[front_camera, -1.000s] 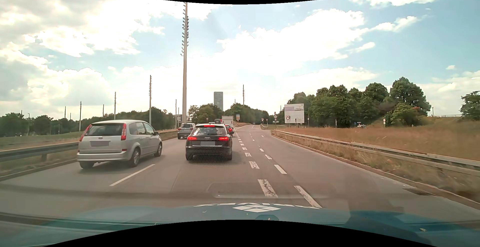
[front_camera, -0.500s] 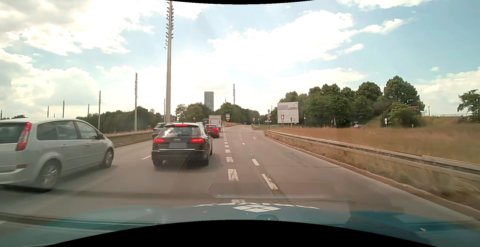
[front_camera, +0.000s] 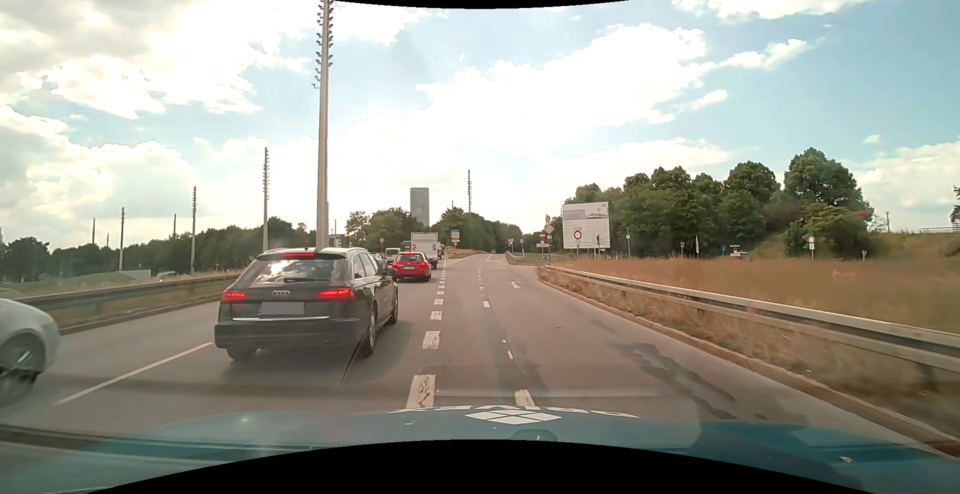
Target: Follow the waypoints while adhering to traffic rules and regulations
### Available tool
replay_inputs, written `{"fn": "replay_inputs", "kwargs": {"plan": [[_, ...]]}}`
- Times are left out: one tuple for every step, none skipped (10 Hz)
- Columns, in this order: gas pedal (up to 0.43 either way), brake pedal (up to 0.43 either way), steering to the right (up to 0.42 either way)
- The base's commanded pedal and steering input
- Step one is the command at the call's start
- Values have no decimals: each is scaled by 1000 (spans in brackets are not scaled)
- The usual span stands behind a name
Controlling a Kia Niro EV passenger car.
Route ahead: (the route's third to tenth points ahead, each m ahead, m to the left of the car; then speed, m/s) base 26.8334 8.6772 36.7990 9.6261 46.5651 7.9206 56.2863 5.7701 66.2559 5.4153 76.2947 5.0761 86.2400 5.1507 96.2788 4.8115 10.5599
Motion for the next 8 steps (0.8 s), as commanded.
{"fn": "replay_inputs", "kwargs": {"plan": [[398,0,-29],[398,0,-34],[398,0,-36],[398,0,-36],[398,0,-34],[398,0,-32],[390,0,-29],[370,0,-29]]}}
